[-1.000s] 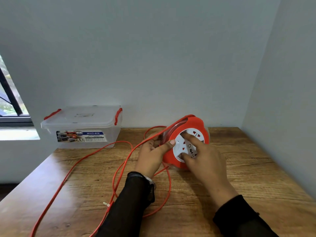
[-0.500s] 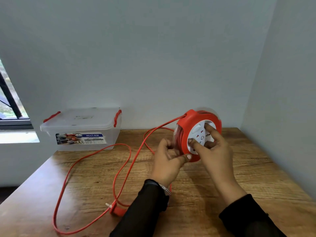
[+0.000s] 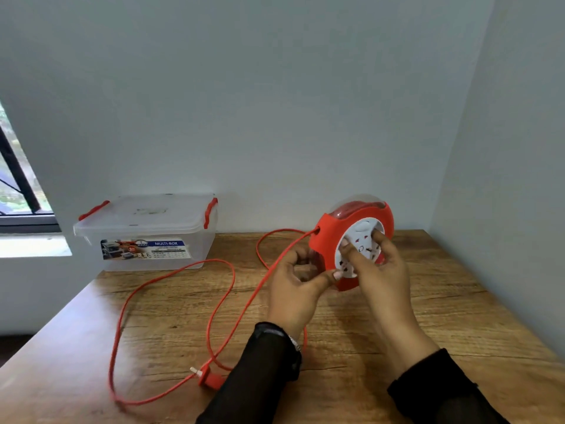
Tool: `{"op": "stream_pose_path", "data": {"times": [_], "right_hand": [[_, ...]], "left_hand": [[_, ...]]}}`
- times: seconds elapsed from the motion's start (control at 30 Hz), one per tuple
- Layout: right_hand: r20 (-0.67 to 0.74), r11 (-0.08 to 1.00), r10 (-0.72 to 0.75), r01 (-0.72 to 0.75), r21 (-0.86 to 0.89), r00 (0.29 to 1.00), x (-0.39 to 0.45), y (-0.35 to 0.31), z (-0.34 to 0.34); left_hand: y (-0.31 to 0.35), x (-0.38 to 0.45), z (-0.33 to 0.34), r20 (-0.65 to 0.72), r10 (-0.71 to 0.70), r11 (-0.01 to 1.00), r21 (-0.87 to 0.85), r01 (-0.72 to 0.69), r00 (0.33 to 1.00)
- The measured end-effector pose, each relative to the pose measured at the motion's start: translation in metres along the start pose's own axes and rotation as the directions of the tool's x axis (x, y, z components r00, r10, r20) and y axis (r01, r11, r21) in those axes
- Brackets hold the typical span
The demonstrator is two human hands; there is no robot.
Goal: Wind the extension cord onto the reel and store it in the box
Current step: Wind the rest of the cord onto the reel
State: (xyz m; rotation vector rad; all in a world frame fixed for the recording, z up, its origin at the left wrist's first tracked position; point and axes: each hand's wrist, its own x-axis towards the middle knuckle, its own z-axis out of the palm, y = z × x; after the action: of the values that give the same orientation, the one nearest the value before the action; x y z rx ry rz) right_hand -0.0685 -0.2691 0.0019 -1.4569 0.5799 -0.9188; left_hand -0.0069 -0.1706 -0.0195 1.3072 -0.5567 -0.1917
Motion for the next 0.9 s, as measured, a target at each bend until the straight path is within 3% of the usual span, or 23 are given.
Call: {"op": "stream_pose_path", "data": {"times": [0.07, 0.2, 0.3, 0.53, 0.7, 0.8, 0.87, 0.9], "right_hand": [[0.094, 0.951, 0.201, -0.217, 0.219, 0.975, 0.003, -0.004, 0.002], [0.332, 0.703, 0.501, -0.6, 0.383, 0.799, 0.01, 0.0, 0.002], [0.436, 0.575, 0.506, -0.668, 0.472, 0.744, 0.011, 0.001, 0.002], [0.518, 0.643, 0.47, -0.679, 0.354, 0.715, 0.009, -0.001, 0.0], [0.44, 0.871, 0.41, -0.486, 0.073, 0.799, 0.002, -0.005, 0.006], [0.327, 0.979, 0.182, -0.138, -0.152, 0.927, -0.001, -0.004, 0.004], [0.283, 0.903, -0.12, 0.223, -0.368, 0.952, 0.0, 0.0, -0.001], [0.323, 0.79, -0.258, 0.391, -0.472, 0.911, 0.002, 0.003, -0.002]], "left_hand": [[-0.001, -0.001, 0.004, 0.02, 0.013, 1.0, 0.013, -0.013, 1.0], [-0.004, -0.001, 0.003, -0.017, -0.001, 1.0, 0.027, 0.002, 1.0], [-0.006, 0.001, 0.001, -0.082, -0.007, 0.998, 0.058, 0.012, 0.997], [0.002, 0.007, -0.011, -0.125, -0.025, 0.999, -0.033, 0.021, 0.992], [0.011, 0.013, -0.03, -0.164, -0.063, 0.993, -0.105, 0.046, 0.984], [0.017, 0.016, -0.038, -0.163, -0.086, 0.992, -0.11, 0.068, 0.983], [0.018, 0.017, -0.043, -0.179, -0.087, 0.995, -0.067, 0.076, 0.98], [0.018, 0.017, -0.045, -0.188, -0.081, 0.996, -0.036, 0.075, 0.979]]}}
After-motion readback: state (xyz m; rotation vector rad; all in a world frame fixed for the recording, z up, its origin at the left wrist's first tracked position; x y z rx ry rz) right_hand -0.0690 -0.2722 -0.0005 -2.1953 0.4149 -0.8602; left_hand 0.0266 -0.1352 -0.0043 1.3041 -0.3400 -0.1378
